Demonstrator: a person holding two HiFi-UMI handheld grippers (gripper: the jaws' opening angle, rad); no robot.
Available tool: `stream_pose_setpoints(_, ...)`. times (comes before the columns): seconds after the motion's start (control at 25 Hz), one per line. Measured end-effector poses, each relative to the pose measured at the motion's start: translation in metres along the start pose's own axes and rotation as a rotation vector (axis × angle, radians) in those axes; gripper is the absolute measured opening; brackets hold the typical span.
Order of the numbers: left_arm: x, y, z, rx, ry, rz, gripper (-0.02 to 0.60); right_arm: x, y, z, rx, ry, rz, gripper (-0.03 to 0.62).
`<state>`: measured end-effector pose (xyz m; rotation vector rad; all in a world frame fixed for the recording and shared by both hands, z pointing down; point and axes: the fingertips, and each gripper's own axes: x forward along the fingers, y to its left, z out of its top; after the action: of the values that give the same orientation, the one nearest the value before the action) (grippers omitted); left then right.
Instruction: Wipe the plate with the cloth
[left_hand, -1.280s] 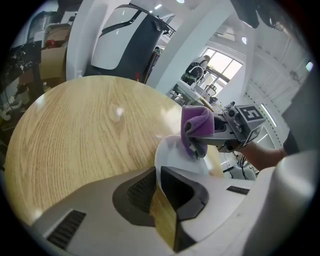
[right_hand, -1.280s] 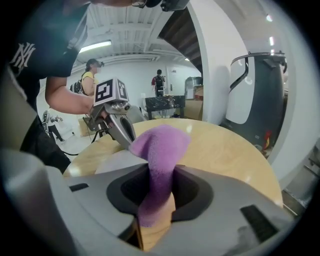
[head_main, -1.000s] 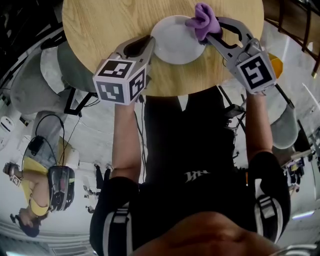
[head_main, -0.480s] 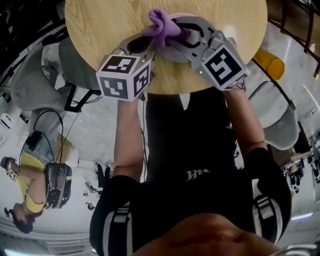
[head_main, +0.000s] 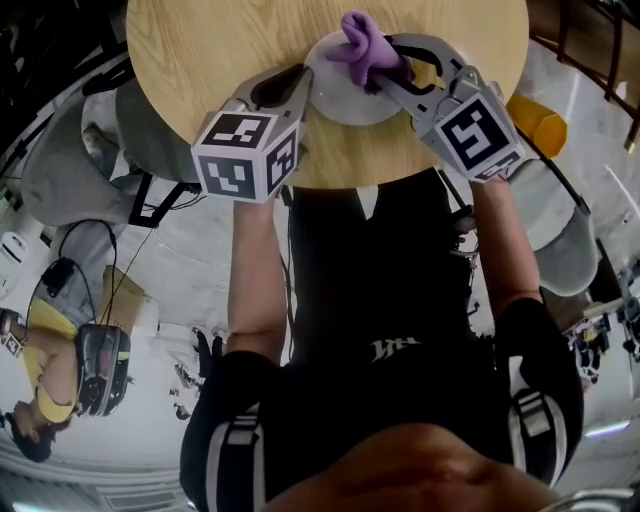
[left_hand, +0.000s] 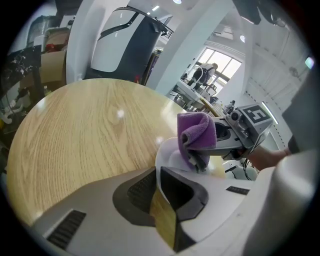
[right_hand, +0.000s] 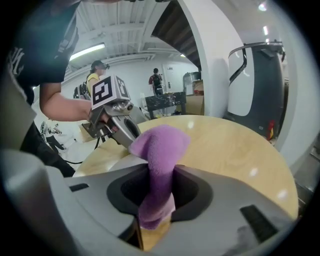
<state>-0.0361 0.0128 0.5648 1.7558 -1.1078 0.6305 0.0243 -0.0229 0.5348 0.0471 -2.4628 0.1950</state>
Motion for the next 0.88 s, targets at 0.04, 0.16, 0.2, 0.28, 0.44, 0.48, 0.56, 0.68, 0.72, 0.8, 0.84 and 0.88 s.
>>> stream_pose_setpoints(0.04, 0.0, 0.0, 0.0, 0.002, 0.001, 0.001, 0.032, -0.007, -0.003, -0.005, 0.001, 0.01, -0.009, 0.109)
stream_pose_setpoints(0.16, 0.001, -0.001, 0.0, 0.004, 0.003, 0.003, 0.031, -0.026, -0.009, -0.018, 0.01, 0.037, -0.033, 0.109)
stream_pose_setpoints(0.2, 0.001, -0.001, 0.0, 0.004, 0.004, 0.002, 0.031, -0.032, -0.011, -0.022, 0.018, 0.044, -0.042, 0.109)
stream_pose_setpoints(0.28, 0.001, -0.001, 0.001, 0.004, 0.006, 0.0, 0.031, -0.043, -0.014, -0.029, 0.038, 0.059, -0.06, 0.109)
stream_pose_setpoints(0.44, 0.001, 0.0, 0.0, 0.004, 0.01, -0.001, 0.031, -0.049, -0.015, -0.031, 0.059, 0.071, -0.083, 0.108)
stream_pose_setpoints(0.48, 0.001, 0.0, 0.0, 0.005, 0.011, 0.0, 0.031, -0.048, -0.014, -0.025, 0.057, 0.059, -0.087, 0.107)
stream_pose_setpoints(0.56, 0.001, -0.001, 0.0, 0.008, 0.012, 0.002, 0.031, -0.045, -0.011, -0.006, 0.055, 0.011, -0.091, 0.107)
stream_pose_setpoints(0.68, 0.001, 0.0, 0.0, 0.009, 0.009, 0.007, 0.031, -0.025, 0.003, 0.018, 0.09, -0.041, -0.041, 0.107)
stream_pose_setpoints(0.72, 0.001, 0.0, 0.0, 0.008, 0.009, 0.01, 0.031, -0.014, 0.01, 0.024, 0.103, -0.053, -0.012, 0.107)
stream_pose_setpoints(0.8, 0.001, -0.002, 0.001, 0.007, 0.008, 0.014, 0.031, 0.007, 0.024, 0.031, 0.116, -0.072, 0.04, 0.107)
stream_pose_setpoints(0.84, 0.001, -0.004, 0.001, 0.006, 0.007, 0.015, 0.031, 0.016, 0.029, 0.032, 0.12, -0.076, 0.059, 0.107)
stream_pose_setpoints(0.88, 0.001, -0.005, 0.001, 0.007, 0.006, 0.015, 0.031, 0.022, 0.033, 0.031, 0.124, -0.074, 0.071, 0.107)
